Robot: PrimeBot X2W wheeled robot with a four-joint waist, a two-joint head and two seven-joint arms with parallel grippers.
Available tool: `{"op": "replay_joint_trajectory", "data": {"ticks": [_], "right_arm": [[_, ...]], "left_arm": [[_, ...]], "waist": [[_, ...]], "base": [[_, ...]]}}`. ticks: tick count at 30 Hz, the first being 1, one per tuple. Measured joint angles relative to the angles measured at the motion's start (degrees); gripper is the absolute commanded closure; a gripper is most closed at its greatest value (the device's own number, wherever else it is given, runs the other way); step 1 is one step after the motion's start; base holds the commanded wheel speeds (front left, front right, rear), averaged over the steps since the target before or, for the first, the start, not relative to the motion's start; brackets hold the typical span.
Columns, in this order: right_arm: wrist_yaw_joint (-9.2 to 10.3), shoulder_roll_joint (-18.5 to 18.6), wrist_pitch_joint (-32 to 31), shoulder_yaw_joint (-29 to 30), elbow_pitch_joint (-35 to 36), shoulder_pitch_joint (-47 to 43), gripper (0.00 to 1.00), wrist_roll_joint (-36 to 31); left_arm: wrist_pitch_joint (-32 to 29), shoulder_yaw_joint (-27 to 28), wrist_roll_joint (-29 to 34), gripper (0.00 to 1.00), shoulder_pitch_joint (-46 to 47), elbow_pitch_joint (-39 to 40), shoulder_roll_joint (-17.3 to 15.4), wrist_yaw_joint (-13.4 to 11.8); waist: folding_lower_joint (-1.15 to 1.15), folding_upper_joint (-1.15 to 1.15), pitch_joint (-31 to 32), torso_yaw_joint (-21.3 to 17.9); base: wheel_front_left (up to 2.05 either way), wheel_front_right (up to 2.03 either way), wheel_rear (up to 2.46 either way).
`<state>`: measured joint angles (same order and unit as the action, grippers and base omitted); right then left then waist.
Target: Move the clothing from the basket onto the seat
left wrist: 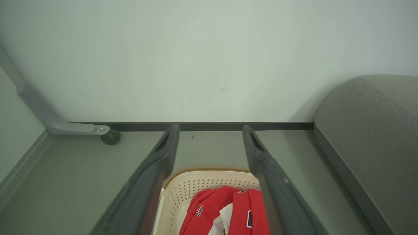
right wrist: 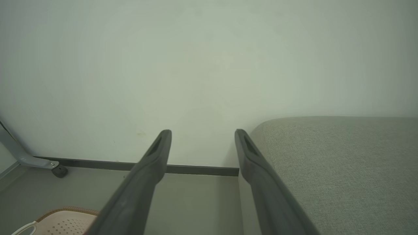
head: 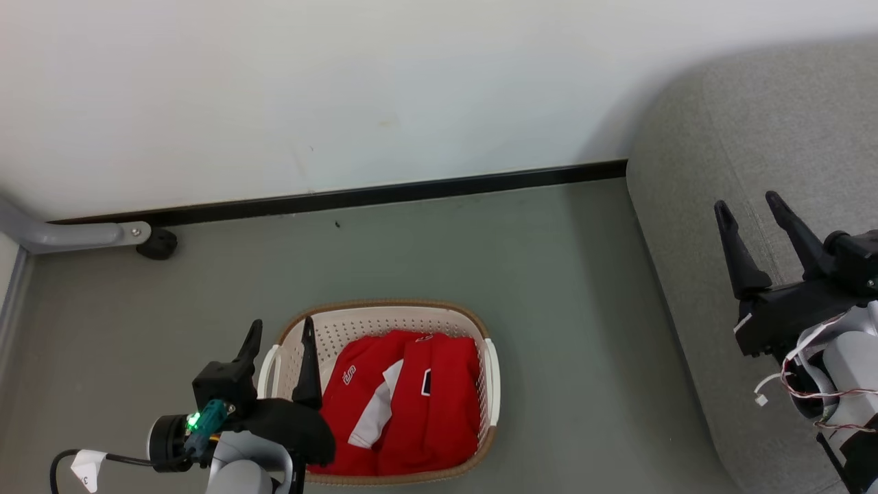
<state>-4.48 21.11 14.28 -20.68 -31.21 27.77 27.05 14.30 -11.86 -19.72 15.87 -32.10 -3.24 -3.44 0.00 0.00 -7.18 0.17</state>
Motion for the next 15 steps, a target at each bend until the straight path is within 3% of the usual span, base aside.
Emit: {"op": "replay_joint_trajectory", "data": {"ticks": [15], "right_arm": [[-0.58,3.2,0.0,3.6,9.0,4.1,0.00,-2.4]], "left_arm": [[0.0,-3.8,0.1,0.00,4.8,-2.4,1.1,0.5]], "waist": [[0.01,0.01,-11.1,-1.1]], "base": [[0.00,0.00,0.00]]}}
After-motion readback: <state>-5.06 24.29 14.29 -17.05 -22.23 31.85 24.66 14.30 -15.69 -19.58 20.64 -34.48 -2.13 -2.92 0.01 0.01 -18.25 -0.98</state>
